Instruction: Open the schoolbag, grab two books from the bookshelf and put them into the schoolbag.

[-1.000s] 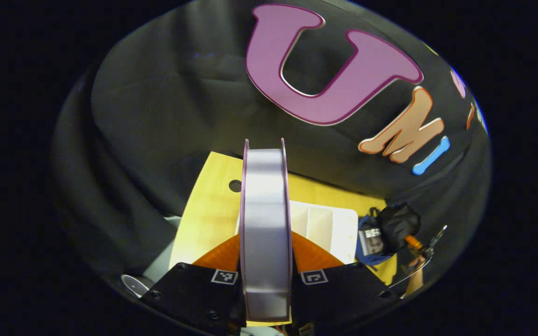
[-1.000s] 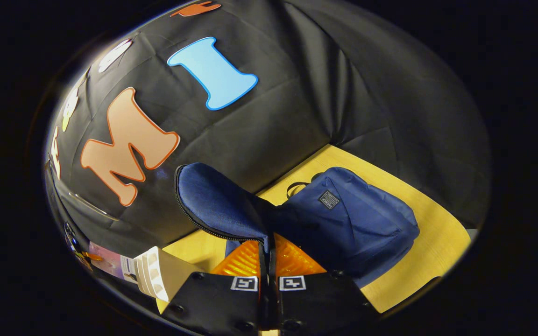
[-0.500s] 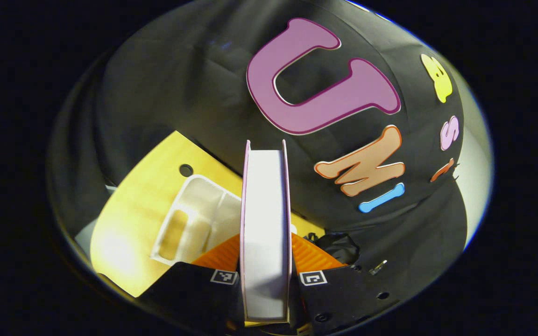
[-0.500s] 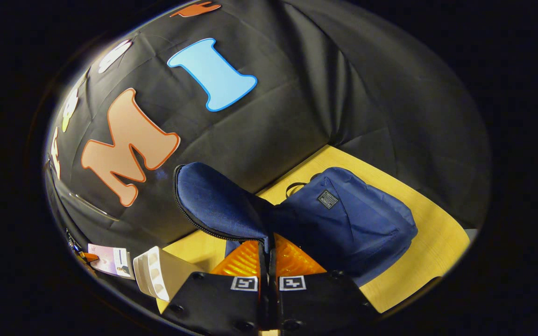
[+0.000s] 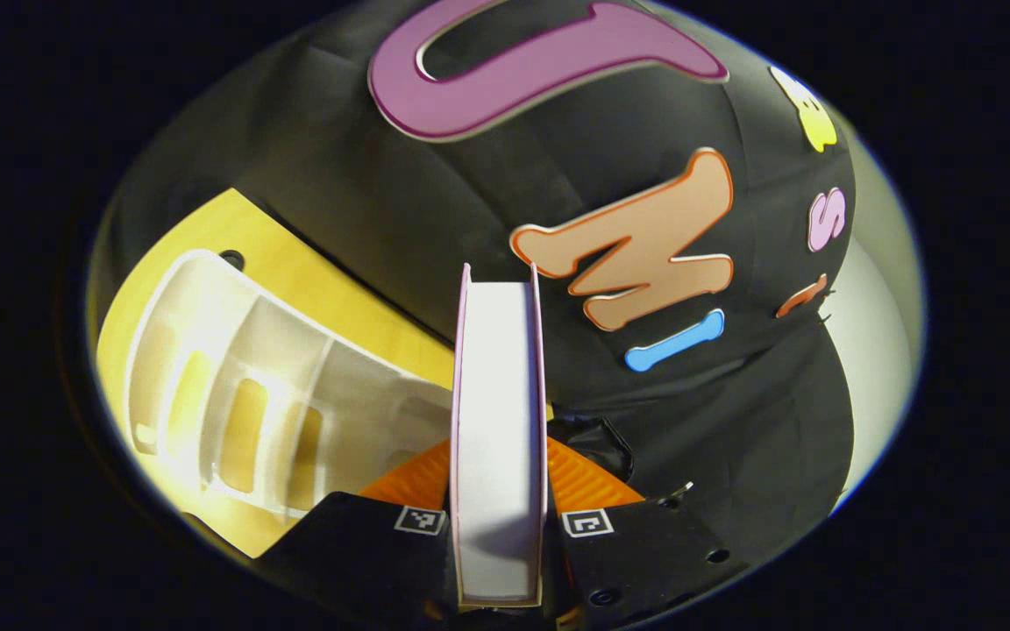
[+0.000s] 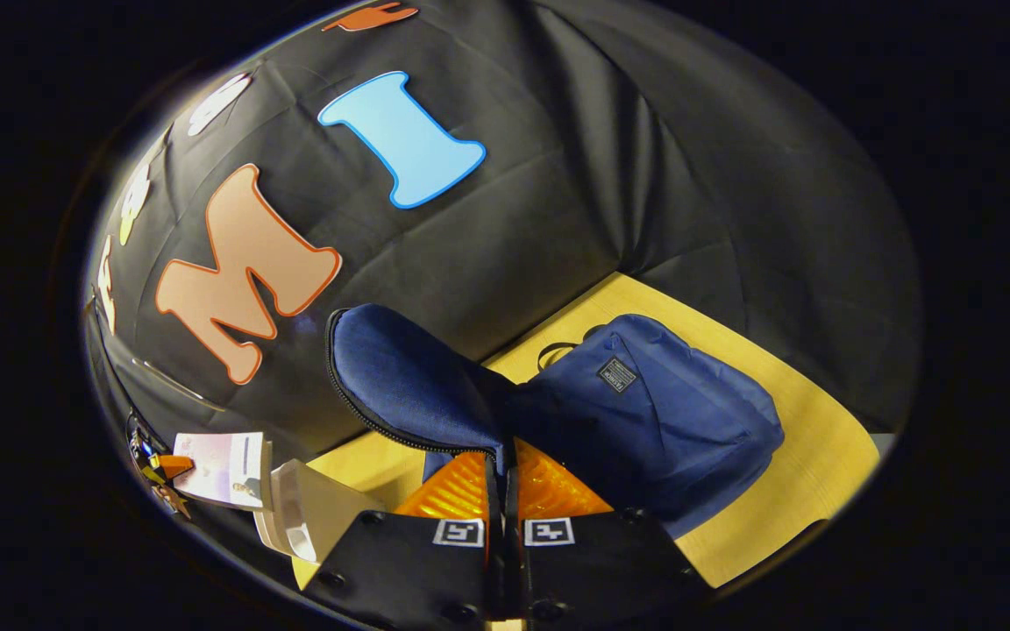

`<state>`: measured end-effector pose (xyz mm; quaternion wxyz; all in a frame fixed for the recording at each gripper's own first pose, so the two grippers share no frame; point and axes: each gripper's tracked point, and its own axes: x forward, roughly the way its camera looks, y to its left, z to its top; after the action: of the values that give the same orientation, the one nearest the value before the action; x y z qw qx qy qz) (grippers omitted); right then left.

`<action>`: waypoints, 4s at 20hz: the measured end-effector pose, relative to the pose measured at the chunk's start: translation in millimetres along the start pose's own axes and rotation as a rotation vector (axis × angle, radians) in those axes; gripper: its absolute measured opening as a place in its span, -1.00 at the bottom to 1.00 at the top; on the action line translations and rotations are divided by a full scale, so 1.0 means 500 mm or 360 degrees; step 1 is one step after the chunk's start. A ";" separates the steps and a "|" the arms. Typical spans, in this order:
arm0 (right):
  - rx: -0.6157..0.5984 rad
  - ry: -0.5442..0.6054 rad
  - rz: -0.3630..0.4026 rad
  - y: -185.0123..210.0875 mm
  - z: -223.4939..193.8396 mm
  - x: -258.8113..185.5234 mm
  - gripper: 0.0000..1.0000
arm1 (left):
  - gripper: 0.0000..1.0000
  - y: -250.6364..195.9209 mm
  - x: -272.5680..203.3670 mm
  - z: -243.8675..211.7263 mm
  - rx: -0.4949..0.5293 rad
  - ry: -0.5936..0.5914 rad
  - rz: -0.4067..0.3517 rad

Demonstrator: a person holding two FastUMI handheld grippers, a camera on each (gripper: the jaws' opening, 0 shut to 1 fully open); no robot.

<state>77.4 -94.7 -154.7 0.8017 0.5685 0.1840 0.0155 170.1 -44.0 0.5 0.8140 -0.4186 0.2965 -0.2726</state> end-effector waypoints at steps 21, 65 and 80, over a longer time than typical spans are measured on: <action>0.0042 -0.0038 0.0149 0.000 0.027 -0.010 -0.92 | -0.32 -0.059 0.477 -0.360 -0.0336 0.0420 0.0032; 0.0045 0.0000 0.0321 -0.003 0.023 -0.018 -0.94 | 1.00 -0.013 0.536 -0.441 0.1015 0.0393 0.0803; -0.0046 0.0009 0.0247 0.022 -0.005 -0.012 -0.94 | 0.89 -0.162 0.072 -0.172 0.1462 -0.0551 0.0756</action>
<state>73.1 -90.2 -143.6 0.8058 0.5692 0.1413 0.0818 117.2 -154.1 19.0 0.9892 0.0196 0.0949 -0.1098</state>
